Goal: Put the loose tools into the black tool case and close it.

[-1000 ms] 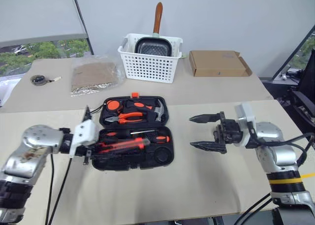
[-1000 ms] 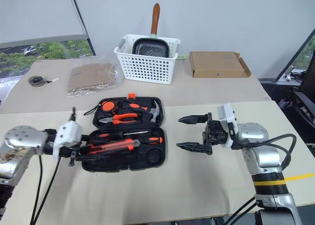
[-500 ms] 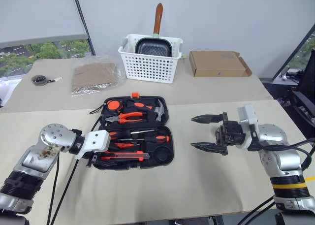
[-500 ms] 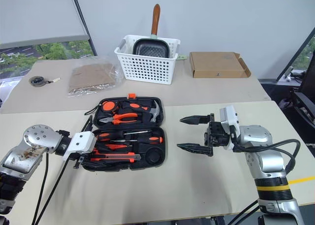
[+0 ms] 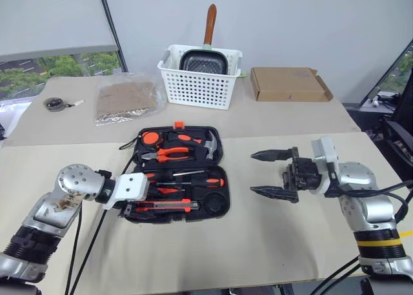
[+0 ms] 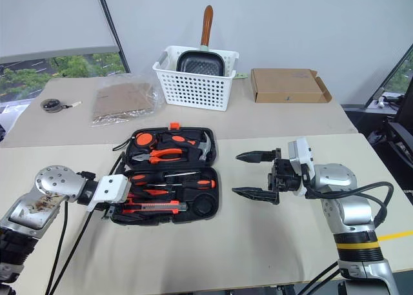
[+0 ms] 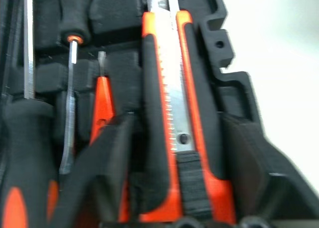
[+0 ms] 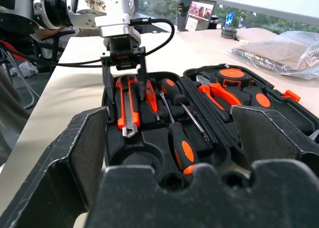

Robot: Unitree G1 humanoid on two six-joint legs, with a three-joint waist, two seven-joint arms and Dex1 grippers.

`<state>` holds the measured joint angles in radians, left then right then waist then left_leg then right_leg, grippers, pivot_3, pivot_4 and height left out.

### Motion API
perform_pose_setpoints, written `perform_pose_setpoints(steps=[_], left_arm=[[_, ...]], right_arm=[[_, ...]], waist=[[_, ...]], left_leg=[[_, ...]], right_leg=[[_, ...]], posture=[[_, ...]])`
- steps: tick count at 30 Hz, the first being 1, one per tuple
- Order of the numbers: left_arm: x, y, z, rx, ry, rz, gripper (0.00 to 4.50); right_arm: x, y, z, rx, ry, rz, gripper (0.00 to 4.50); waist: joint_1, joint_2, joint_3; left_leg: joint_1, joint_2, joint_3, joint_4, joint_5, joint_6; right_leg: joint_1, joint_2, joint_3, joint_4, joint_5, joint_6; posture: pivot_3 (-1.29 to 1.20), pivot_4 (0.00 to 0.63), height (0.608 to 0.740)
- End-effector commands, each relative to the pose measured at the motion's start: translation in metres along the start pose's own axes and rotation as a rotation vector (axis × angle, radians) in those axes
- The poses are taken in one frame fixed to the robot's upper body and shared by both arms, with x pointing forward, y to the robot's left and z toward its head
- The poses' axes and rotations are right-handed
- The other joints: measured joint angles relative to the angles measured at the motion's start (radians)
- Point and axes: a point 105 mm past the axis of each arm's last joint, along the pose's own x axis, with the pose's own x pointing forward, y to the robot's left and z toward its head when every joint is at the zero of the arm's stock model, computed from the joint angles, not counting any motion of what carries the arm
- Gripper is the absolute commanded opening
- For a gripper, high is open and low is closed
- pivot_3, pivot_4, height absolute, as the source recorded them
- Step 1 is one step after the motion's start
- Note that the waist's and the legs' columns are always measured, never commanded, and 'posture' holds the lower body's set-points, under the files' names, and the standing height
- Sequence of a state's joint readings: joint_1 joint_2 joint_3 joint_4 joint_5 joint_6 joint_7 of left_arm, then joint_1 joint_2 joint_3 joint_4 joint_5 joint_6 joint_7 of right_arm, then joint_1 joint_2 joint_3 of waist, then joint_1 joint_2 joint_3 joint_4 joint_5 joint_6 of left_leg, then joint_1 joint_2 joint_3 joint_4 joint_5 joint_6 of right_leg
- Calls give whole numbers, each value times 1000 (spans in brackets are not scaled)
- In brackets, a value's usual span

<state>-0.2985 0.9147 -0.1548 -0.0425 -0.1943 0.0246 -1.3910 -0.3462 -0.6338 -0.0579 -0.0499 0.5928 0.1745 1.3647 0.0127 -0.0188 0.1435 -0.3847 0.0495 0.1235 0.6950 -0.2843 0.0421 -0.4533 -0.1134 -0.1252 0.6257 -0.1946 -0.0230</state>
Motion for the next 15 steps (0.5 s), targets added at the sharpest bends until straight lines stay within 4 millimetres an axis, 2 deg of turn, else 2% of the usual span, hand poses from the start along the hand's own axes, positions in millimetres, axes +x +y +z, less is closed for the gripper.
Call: perform_pose_setpoints(steps=[1, 8, 12, 15], left_arm=[[-1, 2, 7, 12, -30, 17, 4345], [-22, 10, 31, -73, -158, 45, 4345], [-32, 8, 36, -110, -180, 31, 4345], [-31, 15, 42, -109, -215, 63, 4345]], right_arm=[[-2, -3, 11, -66, -14, -3, 4500], [-3, -3, 9, -64, -12, -7, 4500], [-3, -2, 8, -63, -12, -7, 4500], [-2, -2, 8, -62, -14, -7, 4500]], waist=[[-1, 0, 0], [-1, 0, 0], [-1, 0, 0], [-1, 0, 0]], left_leg=[[0, 0, 0, 0, 0, 0], [1, 1, 1, 1, 0, 0], [2, 0, 0, 1, 1, -1], [2, 0, 0, 1, 1, -2]], right_leg=[[0, 0, 0, 0, 0, 0], [0, 0, 0, 1, 0, 0], [0, 0, 1, 3, 0, 0], [0, 1, 1, 3, 0, 0]], posture=[[0, 150, 700], [0, 150, 700], [0, 150, 700], [0, 150, 700]])
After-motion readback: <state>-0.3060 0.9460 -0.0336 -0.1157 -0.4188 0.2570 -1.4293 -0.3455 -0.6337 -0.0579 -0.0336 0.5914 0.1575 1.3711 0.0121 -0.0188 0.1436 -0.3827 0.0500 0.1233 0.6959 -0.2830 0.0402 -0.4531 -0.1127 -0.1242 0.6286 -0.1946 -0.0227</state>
